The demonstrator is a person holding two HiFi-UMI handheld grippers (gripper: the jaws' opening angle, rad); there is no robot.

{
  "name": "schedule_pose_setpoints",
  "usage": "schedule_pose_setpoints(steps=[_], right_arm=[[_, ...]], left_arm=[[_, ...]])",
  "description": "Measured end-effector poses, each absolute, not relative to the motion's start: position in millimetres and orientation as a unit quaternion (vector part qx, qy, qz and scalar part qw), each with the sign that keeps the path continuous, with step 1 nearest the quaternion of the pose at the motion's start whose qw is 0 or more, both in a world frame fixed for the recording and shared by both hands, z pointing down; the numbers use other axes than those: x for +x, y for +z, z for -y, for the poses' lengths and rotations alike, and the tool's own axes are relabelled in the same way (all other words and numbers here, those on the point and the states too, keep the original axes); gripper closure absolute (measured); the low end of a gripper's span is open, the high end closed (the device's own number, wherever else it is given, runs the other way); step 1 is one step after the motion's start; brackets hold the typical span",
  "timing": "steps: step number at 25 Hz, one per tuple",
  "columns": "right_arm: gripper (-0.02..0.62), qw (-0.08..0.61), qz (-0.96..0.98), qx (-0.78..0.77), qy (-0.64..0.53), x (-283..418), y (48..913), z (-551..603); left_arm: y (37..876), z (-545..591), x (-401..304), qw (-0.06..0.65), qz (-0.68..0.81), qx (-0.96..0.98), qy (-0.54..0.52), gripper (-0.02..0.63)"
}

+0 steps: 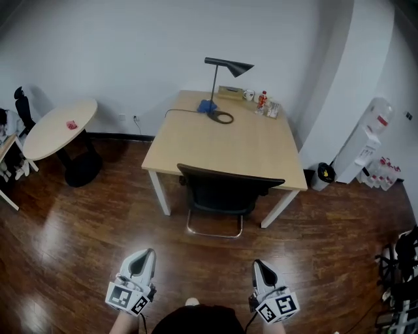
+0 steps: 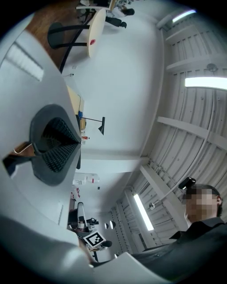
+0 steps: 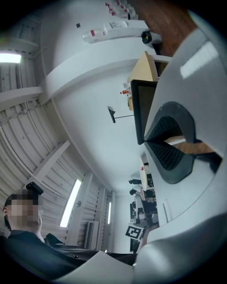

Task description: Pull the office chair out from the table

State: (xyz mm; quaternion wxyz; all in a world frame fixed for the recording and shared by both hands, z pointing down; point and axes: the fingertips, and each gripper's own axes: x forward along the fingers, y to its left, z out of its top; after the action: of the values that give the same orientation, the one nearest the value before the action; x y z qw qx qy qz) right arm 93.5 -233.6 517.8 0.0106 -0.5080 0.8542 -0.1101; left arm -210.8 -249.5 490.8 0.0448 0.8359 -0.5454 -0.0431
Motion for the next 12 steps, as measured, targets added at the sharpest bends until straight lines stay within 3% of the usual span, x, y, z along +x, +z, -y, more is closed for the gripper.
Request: schedule_pose_setpoints(steps=[12], right_arm=[[0.581, -0.05, -0.879, -0.468, -0.071, 85, 529, 335]], left_arm=[[486, 332, -200, 0.039, 0.544, 0.837, -0.045, 0.603]])
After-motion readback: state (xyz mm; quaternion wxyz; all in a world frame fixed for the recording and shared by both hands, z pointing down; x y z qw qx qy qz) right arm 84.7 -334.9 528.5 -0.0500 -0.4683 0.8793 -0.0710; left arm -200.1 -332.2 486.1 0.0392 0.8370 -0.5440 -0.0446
